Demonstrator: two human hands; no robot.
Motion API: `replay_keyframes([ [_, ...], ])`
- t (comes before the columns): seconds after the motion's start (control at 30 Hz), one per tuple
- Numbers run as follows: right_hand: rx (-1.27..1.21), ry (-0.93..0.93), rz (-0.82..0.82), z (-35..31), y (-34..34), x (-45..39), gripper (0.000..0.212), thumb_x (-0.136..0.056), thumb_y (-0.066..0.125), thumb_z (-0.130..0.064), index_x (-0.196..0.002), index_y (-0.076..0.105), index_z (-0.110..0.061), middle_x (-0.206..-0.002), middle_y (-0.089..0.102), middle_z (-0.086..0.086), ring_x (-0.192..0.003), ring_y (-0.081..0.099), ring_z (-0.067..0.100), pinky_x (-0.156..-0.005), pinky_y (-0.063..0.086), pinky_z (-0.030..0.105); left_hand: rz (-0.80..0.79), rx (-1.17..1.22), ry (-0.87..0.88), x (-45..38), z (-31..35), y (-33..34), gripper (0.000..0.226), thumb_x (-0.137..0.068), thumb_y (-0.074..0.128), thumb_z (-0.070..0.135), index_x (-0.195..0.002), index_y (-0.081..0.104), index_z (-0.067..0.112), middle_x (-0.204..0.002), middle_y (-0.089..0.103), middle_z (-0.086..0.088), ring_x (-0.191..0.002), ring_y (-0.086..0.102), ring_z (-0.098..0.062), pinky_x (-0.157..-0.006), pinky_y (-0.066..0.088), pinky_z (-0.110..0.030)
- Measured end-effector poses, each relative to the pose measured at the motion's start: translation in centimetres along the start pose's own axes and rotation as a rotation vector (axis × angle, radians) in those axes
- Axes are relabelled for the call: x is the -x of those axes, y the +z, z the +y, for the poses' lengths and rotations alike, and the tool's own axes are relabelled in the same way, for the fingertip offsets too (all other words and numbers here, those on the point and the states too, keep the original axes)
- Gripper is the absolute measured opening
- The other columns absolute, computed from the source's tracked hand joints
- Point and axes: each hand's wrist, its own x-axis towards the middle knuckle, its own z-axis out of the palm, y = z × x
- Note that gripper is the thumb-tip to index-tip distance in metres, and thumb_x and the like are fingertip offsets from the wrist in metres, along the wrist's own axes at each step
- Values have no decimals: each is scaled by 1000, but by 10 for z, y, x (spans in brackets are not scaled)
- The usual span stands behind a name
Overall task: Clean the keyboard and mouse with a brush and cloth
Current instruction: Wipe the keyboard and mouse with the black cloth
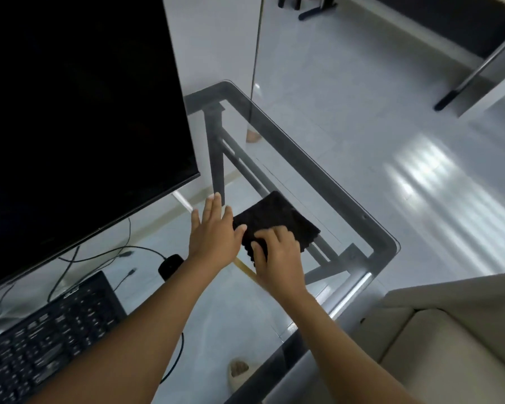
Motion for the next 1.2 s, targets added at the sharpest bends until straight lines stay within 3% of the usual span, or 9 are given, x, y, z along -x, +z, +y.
replay_keyframes([
  [0.1,28,19,-5,7,-4,-25,22,-90,62,-25,-109,65,-16,-108,60,2,-91,55,17,-80,47,33,4,-68,-1,-13,7,5,50,-100,33,47,-136,48,15,-161,4,-13,-148,-8,-25,-117,0,-48],
  [0.2,40,6,-35,15,-4,-35,27,-88,64,-21,-113,64,-12,-110,60,8,-94,57,23,-81,49,39,125,-9,60,-14,15,12,27,-97,52,33,-111,64,12,-151,34,-15,-146,15,-29,-116,15,-45],
  [0.3,26,-37,-108,22,-4,-35,39,-88,62,-27,-124,58,-15,-122,56,6,-105,54,23,-89,47,40,158,121,64,-9,26,6,14,-96,54,23,-105,60,13,-114,63,-6,-110,53,-23,-96,37,-33],
  [0.43,-66,-98,-165,23,-11,-35,53,-88,49,-44,-138,46,-25,-139,48,-4,-126,41,16,-103,29,34,82,470,-10,-3,34,-20,11,-97,52,25,-106,53,17,-93,67,1,-86,61,-22,-80,50,-37],
  [0.6,-248,-168,-55,-1,-24,-38,30,-94,48,-31,-122,59,-25,-100,64,-12,-93,57,10,-87,45,41,100,785,-96,14,24,-63,5,-90,61,27,-91,60,22,-83,64,10,-79,62,-8,-67,55,-29],
  [0.73,-423,-262,1,-52,-29,-34,30,-96,55,-13,-124,62,-16,-96,62,1,-83,58,4,-74,49,21,281,868,-161,50,-12,-91,6,-89,63,32,-89,63,27,-78,64,14,-71,61,3,-55,46,-9],
  [0.9,-443,-370,-27,-130,-13,-14,32,-98,52,-26,-129,59,-22,-92,52,-2,-73,57,11,-70,51,22,499,786,-332,120,-106,-95,15,-91,59,38,-99,64,26,-99,64,11,-90,58,-1,-74,42,-15],
  [1.07,-349,-514,-134,-216,16,26,45,-99,41,-39,-139,52,-22,-93,47,1,-69,50,13,-64,48,20,455,523,-445,220,-210,-68,42,-93,57,36,-130,59,15,-133,58,-3,-125,49,-21,-105,39,-34],
  [1.2,-229,-651,-198,-270,43,70,44,-97,46,-36,-138,52,-23,-97,47,0,-68,44,9,-53,43,21,438,399,-516,301,-269,-48,62,-91,49,52,-139,49,12,-144,48,-6,-135,40,-24,-113,30,-39],
])
